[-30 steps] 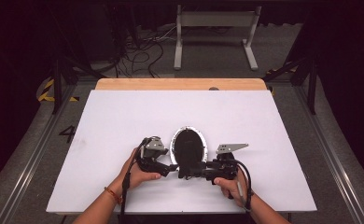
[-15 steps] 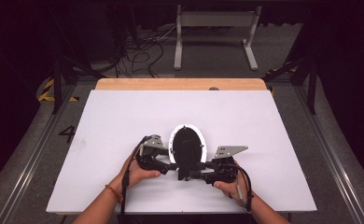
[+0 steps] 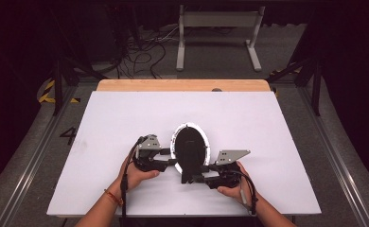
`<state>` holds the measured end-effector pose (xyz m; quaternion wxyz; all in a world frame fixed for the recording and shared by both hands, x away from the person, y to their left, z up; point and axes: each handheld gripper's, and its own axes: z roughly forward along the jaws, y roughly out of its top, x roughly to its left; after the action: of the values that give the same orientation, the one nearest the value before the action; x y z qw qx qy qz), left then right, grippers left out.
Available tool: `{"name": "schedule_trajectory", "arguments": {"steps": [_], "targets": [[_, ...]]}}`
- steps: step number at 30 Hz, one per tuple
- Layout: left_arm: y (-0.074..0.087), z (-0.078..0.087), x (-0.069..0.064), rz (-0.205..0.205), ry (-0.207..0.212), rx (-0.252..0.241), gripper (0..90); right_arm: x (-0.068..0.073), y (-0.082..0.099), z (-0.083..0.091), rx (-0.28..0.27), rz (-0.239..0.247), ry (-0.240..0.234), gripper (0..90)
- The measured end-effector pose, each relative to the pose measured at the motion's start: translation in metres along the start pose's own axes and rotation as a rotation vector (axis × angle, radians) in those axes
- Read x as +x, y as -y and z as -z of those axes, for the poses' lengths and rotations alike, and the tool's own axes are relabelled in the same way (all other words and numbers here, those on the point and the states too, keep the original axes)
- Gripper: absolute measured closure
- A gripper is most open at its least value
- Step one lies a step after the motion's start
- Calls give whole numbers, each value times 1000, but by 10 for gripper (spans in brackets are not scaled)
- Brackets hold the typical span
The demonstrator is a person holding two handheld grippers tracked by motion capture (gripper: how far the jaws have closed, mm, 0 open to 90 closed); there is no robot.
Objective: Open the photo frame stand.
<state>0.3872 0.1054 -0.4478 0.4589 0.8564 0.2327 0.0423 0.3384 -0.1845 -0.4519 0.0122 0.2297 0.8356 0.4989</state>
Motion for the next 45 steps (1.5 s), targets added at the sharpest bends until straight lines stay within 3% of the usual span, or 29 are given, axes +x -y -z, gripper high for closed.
{"name": "schedule_trajectory", "arguments": {"steps": [5, 7, 12, 14, 17, 19, 21, 22, 26, 29, 36, 41, 45], "targets": [[-1, 4, 0, 11, -10, -38, 543, 2, -1, 1, 10, 30, 9, 581], [-1, 4, 1, 29, 6, -50, 490, 3, -1, 1, 10, 39, 12, 583], [-2, -5, -1, 26, 23, -19, 377, 6, -2, -1, 1, 65, 18, 585], [-2, -9, -2, 21, 12, -5, 385, 7, -2, 0, 3, 72, 22, 586], [0, -11, 3, 57, 40, -9, 324, 8, -1, 0, 0, 85, 21, 586], [0, -11, 4, 58, 46, -8, 313, 8, -1, 0, -4, 94, 18, 586], [-1, -10, 3, 35, 61, -12, 354, 8, -1, 0, -7, 95, 15, 586], [-2, -10, 1, 20, 56, -11, 418, 8, 0, 0, -9, 94, 12, 585], [-4, -6, -2, -1, 51, -19, 446, 8, 1, 2, -2, 106, 18, 585], [-7, -4, -6, -25, 25, -24, 470, 8, 2, 2, 6, 121, 30, 584], [-14, 5, -16, -98, -83, -92, 563, 9, -1, 3, 12, 165, 68, 585], [-13, 8, -20, -133, -108, -121, 589, 9, 0, 0, 31, 181, 89, 597], [-13, 9, -22, -153, -103, -129, 601, 9, 1, 0, 34, 175, 89, 600]]}}
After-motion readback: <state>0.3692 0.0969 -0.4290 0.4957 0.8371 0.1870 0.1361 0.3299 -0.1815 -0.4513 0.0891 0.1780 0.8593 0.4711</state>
